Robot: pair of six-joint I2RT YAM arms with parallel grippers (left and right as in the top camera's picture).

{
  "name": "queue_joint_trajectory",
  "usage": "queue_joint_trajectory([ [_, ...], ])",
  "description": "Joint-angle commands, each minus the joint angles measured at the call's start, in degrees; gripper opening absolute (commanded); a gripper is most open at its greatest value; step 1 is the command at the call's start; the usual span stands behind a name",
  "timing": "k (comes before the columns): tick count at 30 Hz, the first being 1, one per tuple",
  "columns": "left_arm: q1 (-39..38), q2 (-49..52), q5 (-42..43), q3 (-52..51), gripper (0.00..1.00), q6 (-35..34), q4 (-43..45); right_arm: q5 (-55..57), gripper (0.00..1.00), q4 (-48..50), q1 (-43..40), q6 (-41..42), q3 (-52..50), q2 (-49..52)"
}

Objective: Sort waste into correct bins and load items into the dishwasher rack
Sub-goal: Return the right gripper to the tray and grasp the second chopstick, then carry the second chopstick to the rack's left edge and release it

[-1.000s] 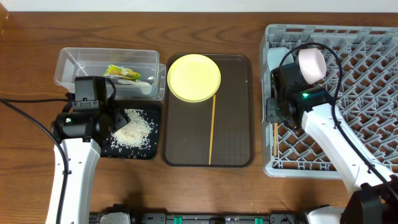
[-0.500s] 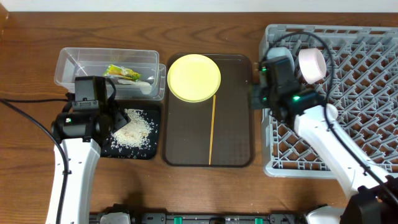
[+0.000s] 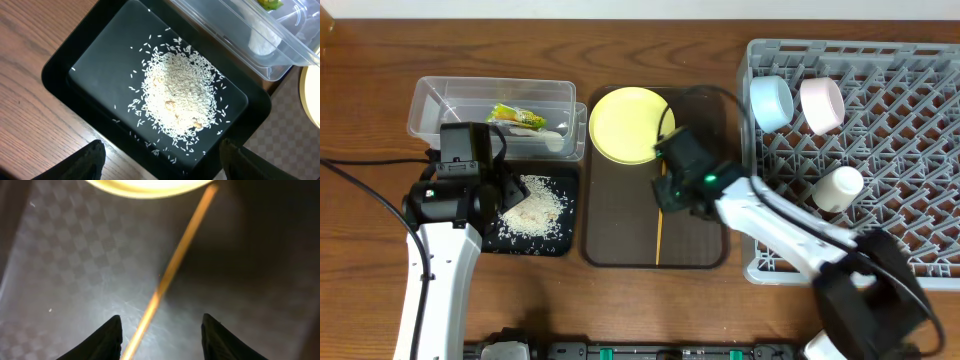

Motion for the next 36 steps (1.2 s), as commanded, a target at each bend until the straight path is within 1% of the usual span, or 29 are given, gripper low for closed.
queue_joint_trajectory([
  [1, 0.31, -0.07, -0.28, 0.57, 0.76, -0.26, 0.07, 1.62, 0.45, 1.62, 2.14, 2.73, 0.83, 3.63],
  [6, 0.31, -0.07, -0.28, 0.57, 0.76, -0.26, 0.04, 4.02, 0.39, 0.61, 3.50, 6.95, 0.83, 7.37],
  [8, 0.31, -0.07, -0.28, 0.57, 0.76, -0.26, 0.07, 3.98, 0.35, 0.22, 3.50, 7.48, 0.83, 7.91],
  [9, 0.31, -0.07, -0.31, 0.57, 0.76, -0.26, 0.07, 4.00, 0.34, 0.13, 3.48, 7.72, 0.83, 7.98],
  [14, 0.31, -0.07, -0.28, 0.57, 0.76, -0.26, 0.04, 5.46, 0.08, -1.95, 2.91, 10.58, 0.85, 7.91],
  [17, 0.31, -0.07, -0.28, 0.57, 0.76, -0.26, 0.04, 5.90, 0.02, -4.00, 1.53, 11.69, 0.87, 7.28],
  [22, 0.31, -0.07, -0.28, 0.57, 0.77, -0.26, 0.04, 7.32, 0.01, -6.25, -1.62, 11.67, 0.92, 3.10],
  [25, 0.31, -0.07, -0.28, 0.57, 0.76, -0.26, 0.07, 9.16, 0.01, -7.39, -4.33, 10.99, 0.92, -2.64],
  [32, 0.31, -0.07, -0.28, 0.57, 0.76, -0.26, 0.07, 9.64, 0.01, -9.60, -11.10, 5.40, 0.92, -16.94],
  [36, 0.31, -0.07, -0.28, 0.57, 0.76, -0.28, 0.07, 13.92, 0.01, -14.73, -14.71, 4.52, 0.90, -21.40],
])
